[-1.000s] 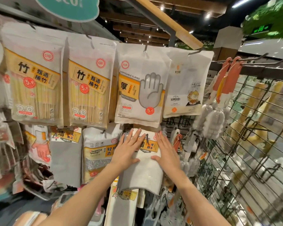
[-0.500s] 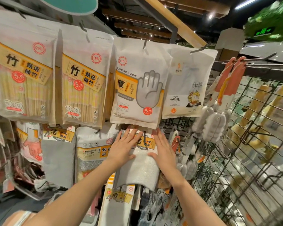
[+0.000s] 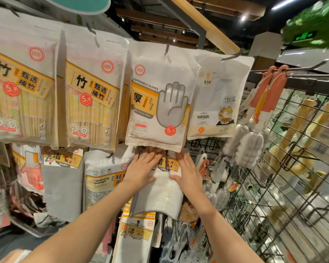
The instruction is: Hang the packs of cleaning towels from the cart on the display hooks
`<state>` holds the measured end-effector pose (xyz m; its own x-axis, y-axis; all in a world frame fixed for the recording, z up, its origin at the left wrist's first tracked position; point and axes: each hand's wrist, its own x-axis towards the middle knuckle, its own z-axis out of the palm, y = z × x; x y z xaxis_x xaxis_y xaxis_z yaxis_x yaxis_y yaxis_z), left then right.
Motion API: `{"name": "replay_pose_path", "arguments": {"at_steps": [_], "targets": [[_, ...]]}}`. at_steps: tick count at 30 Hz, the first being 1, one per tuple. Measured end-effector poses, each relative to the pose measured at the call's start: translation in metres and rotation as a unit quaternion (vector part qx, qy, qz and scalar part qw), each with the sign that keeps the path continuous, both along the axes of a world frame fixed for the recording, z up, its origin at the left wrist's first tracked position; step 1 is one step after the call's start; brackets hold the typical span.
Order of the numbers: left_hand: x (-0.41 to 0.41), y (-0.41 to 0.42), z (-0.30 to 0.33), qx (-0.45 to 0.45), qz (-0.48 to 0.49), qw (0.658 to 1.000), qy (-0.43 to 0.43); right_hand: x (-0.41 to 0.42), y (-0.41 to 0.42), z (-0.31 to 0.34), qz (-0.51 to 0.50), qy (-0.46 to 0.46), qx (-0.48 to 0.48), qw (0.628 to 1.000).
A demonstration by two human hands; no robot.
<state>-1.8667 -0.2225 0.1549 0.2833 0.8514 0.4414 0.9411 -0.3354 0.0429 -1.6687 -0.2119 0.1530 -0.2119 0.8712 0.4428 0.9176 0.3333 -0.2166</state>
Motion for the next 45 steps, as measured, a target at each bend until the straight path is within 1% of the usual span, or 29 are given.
{"name": "replay_pose_path", "arguments": {"at_steps": [17, 21, 26, 32, 38, 42, 45], "targets": [[0.002, 0.008, 0.009, -0.032, -0.001, 0.999, -0.015, 0.003, 0.014, 0.005, 0.010, 0.004, -0.021, 1.000], [0.002, 0.013, 0.018, -0.040, 0.007, 0.999, 0.005, 0.002, 0.021, 0.011, 0.004, 0.006, -0.026, 1.000], [0.003, 0.016, 0.030, -0.081, 0.037, 0.996, 0.028, 0.000, 0.022, 0.015, -0.002, 0.002, -0.035, 0.999], [0.005, 0.015, 0.031, -0.087, 0.045, 0.994, 0.042, -0.004, 0.020, 0.020, -0.009, -0.003, -0.058, 0.998], [0.006, 0.013, 0.037, -0.075, 0.053, 0.993, 0.070, -0.007, 0.017, 0.034, -0.008, -0.039, -0.092, 0.995], [0.013, 0.009, 0.034, -0.074, 0.062, 0.994, 0.056, -0.008, 0.007, 0.030, -0.013, -0.033, -0.104, 0.994], [0.014, -0.004, 0.023, -0.067, 0.052, 0.995, 0.053, -0.009, -0.008, 0.020, -0.015, -0.032, -0.092, 0.995]]}}
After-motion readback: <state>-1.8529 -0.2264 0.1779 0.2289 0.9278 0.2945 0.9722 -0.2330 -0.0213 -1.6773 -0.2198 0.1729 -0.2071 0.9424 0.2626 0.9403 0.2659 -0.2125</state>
